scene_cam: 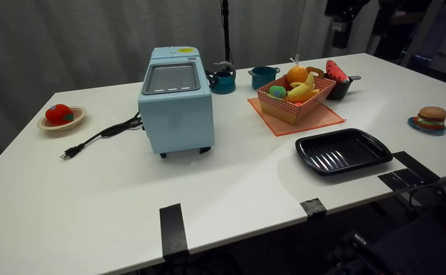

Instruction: Put the banana plushy on the black tray

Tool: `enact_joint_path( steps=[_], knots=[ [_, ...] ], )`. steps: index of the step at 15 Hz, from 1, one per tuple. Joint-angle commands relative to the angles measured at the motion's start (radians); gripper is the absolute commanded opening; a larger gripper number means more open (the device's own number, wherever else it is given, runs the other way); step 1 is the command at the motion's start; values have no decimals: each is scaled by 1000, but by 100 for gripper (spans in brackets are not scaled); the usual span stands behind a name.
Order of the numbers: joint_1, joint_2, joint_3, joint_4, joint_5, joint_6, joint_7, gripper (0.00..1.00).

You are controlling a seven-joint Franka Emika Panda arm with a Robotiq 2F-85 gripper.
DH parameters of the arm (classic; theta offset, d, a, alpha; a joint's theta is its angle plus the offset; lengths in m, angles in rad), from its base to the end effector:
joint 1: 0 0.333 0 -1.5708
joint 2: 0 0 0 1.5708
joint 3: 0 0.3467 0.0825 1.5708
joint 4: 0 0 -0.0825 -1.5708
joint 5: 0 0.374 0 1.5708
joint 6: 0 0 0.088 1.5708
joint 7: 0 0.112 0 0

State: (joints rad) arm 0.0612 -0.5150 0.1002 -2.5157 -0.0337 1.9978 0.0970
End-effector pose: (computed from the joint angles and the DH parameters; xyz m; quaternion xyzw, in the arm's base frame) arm 0.3586 0.0588 0.4814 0.9987 0.0327 0.0022 0.0400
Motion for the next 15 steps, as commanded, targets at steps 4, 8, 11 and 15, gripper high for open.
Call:
enact_joint_path(
  steps=[4, 8, 11, 15],
  knots=[
    [-54, 268, -138, 213, 31, 56, -120, 100],
    [-80, 449, -185, 383, 70, 96, -159, 100],
    [-101, 595, -197, 526, 119, 112, -173, 100],
    [-135, 770, -191, 721, 162, 102, -170, 100]
  ],
)
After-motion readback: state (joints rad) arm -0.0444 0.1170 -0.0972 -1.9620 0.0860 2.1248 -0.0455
